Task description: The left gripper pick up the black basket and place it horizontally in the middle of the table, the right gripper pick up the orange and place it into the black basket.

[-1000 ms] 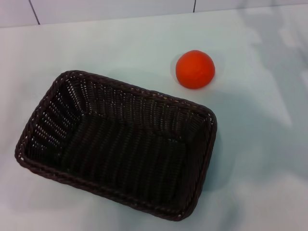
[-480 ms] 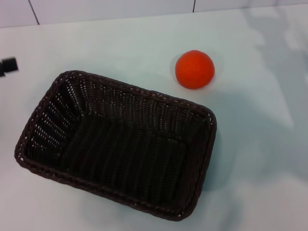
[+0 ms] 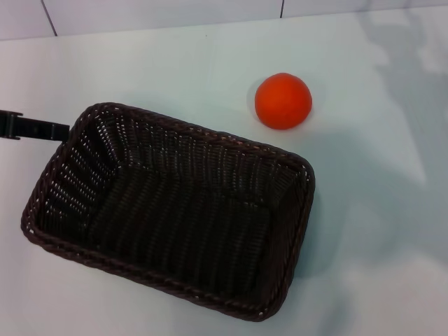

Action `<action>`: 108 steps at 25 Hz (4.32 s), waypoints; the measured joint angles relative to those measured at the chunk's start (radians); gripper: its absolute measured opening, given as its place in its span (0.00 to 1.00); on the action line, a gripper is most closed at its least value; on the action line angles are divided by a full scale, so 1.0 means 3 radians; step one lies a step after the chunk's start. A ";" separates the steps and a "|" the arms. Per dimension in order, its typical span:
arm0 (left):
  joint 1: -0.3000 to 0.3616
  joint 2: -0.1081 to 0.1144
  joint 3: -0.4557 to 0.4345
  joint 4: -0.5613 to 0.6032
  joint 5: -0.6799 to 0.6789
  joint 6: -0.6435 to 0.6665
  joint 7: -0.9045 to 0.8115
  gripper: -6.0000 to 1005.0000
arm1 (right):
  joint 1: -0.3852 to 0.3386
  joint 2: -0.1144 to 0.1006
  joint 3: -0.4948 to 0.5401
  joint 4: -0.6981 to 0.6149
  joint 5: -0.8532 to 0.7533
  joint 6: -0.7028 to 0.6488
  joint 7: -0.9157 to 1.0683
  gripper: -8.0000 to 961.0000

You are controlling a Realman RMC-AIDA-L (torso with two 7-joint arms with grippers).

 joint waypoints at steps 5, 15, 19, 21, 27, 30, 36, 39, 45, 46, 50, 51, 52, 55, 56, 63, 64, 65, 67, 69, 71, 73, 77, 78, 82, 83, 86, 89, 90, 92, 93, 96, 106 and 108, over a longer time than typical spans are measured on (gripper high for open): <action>-0.0151 -0.0076 0.0102 -0.0003 0.0444 -0.0034 -0.0117 0.72 | -0.0014 0.0000 0.0011 0.0000 0.0000 0.0003 0.0000 0.90; -0.0203 -0.0179 0.0473 0.0012 0.0838 -0.0109 -0.0257 0.72 | -0.0022 0.0000 0.0052 -0.0002 0.0000 0.0058 0.0000 0.90; -0.0204 -0.0192 0.0653 -0.0011 0.0939 -0.0174 -0.0336 0.72 | -0.0016 -0.0002 0.0052 -0.0002 0.0000 0.0081 0.0000 0.90; -0.0204 -0.0192 0.0728 -0.0036 0.0965 -0.0207 -0.0357 0.72 | -0.0016 -0.0005 0.0052 -0.0002 0.0000 0.0088 0.0000 0.90; -0.0204 -0.0195 0.0823 -0.0136 0.0977 -0.0258 -0.0363 0.72 | -0.0026 -0.0005 0.0059 -0.0002 0.0000 0.0089 0.0000 0.90; -0.0204 -0.0195 0.0860 -0.0152 0.0978 -0.0265 -0.0365 0.72 | -0.0032 -0.0005 0.0060 -0.0002 0.0000 0.0099 0.0000 0.90; -0.0224 -0.0192 0.0864 -0.0256 0.0981 -0.0249 -0.0388 0.57 | -0.0036 -0.0005 0.0065 -0.0002 0.0000 0.0133 0.0000 0.90; -0.0220 -0.0193 0.0851 -0.0264 0.0955 -0.0251 -0.0389 0.47 | -0.0036 -0.0005 0.0067 -0.0002 0.0000 0.0140 0.0000 0.90; -0.0196 -0.0196 0.0813 -0.0220 0.0860 -0.0237 -0.0400 0.33 | -0.0036 -0.0006 0.0067 -0.0002 0.0000 0.0164 0.0000 0.90; -0.0194 -0.0196 0.0804 -0.0216 0.0860 -0.0236 -0.0407 0.30 | -0.0037 -0.0006 0.0067 -0.0002 0.0000 0.0165 0.0000 0.90; -0.0190 -0.0196 0.0691 -0.0207 0.0816 -0.0238 -0.0427 0.22 | -0.0043 -0.0011 0.0097 -0.0009 0.0000 0.0149 0.0000 0.90; -0.0190 -0.0196 0.0643 -0.0206 0.0774 -0.0236 -0.0427 0.20 | -0.0044 -0.0012 0.0103 -0.0011 0.0000 0.0149 0.0000 0.90; -0.0190 -0.0194 0.0543 -0.0205 0.0696 -0.0231 -0.0425 0.18 | -0.0046 -0.0013 0.0105 -0.0016 0.0000 0.0150 0.0000 0.90; -0.0178 -0.0182 0.0208 -0.0211 0.0449 -0.0162 -0.0422 0.17 | -0.0045 -0.0015 0.0106 -0.0022 -0.0001 0.0155 0.0000 0.90; -0.0169 -0.0178 0.0099 -0.0215 0.0392 -0.0131 -0.0424 0.17 | -0.0044 -0.0015 0.0107 -0.0023 0.0000 0.0153 0.0000 0.90; -0.0079 -0.0120 -0.0462 -0.0353 -0.0029 -0.0049 -0.0430 0.17 | -0.0011 -0.0018 0.0111 -0.0049 0.0000 0.0144 0.0065 0.90; -0.0058 -0.0077 -0.0556 -0.0442 -0.0136 -0.0038 -0.0438 0.17 | -0.0005 -0.0021 0.0112 -0.0063 0.0000 0.0144 0.0095 0.90; -0.0043 -0.0054 -0.0624 -0.0501 -0.0201 -0.0033 -0.0444 0.17 | -0.0002 -0.0024 0.0114 -0.0073 0.0000 0.0144 0.0116 0.90; 0.0004 -0.0035 -0.0779 -0.0601 -0.0329 -0.0032 -0.0449 0.17 | 0.0008 -0.0026 0.0127 -0.0096 0.0000 0.0149 0.0146 0.90; 0.0045 -0.0034 -0.0839 -0.0650 -0.0402 -0.0043 -0.0447 0.17 | 0.0019 -0.0026 0.0138 -0.0108 0.0000 0.0158 0.0156 0.90; 0.0109 -0.0031 -0.0889 -0.0700 -0.0481 -0.0087 -0.0445 0.17 | 0.0029 -0.0026 0.0143 -0.0121 0.0000 0.0165 0.0158 0.90; 0.0145 -0.0036 -0.0930 -0.0722 -0.0507 -0.0127 -0.0447 0.17 | 0.0039 -0.0029 0.0145 -0.0123 0.0000 0.0169 0.0158 0.90; 0.0234 -0.0076 -0.1010 -0.0767 -0.0524 -0.0239 -0.0443 0.17 | 0.0061 -0.0036 0.0145 -0.0126 0.0000 0.0171 0.0165 0.90; 0.0259 -0.0091 -0.1016 -0.0791 -0.0527 -0.0280 -0.0440 0.17 | 0.0068 -0.0036 0.0145 -0.0128 0.0001 0.0170 0.0179 0.90; 0.0345 -0.0148 -0.1060 -0.0880 -0.0530 -0.0397 -0.0422 0.17 | 0.0080 -0.0036 0.0145 -0.0155 0.0005 0.0178 0.0243 0.90; 0.0362 -0.0166 -0.1069 -0.0892 -0.0531 -0.0413 -0.0416 0.17 | 0.0088 -0.0036 0.0144 -0.0164 0.0005 0.0201 0.0254 0.90; 0.0392 -0.0191 -0.1076 -0.0920 -0.0533 -0.0438 -0.0413 0.17 | 0.0113 -0.0036 0.0143 -0.0183 0.0005 0.0248 0.0261 0.90; 0.0404 -0.0198 -0.1077 -0.1018 -0.0534 -0.0478 -0.0402 0.17 | 0.0129 -0.0036 0.0143 -0.0206 0.0005 0.0283 0.0261 0.90; 0.0410 -0.0199 -0.1077 -0.1097 -0.0546 -0.0507 -0.0382 0.17 | 0.0135 -0.0036 0.0143 -0.0211 0.0005 0.0302 0.0261 0.90; 0.0420 -0.0200 -0.1077 -0.1203 -0.0572 -0.0559 -0.0351 0.17 | 0.0156 -0.0036 0.0143 -0.0216 0.0005 0.0374 0.0261 0.90; 0.0431 -0.0200 -0.1074 -0.1279 -0.0600 -0.0614 -0.0321 0.17 | 0.0156 -0.0036 0.0143 -0.0216 0.0005 0.0374 0.0261 0.90; 0.0449 -0.0201 -0.1065 -0.1375 -0.0643 -0.0688 -0.0288 0.18 | 0.0177 -0.0042 0.0143 -0.0217 0.0005 0.0434 0.0261 0.90; 0.0470 -0.0218 -0.1055 -0.1528 -0.0780 -0.0758 -0.0195 0.22 | 0.0221 -0.0048 0.0143 -0.0258 0.0005 0.0571 0.0257 0.90; 0.0474 -0.0219 -0.1054 -0.1547 -0.0786 -0.0752 -0.0206 0.23 | 0.0222 -0.0046 0.0144 -0.0258 0.0005 0.0585 0.0256 0.90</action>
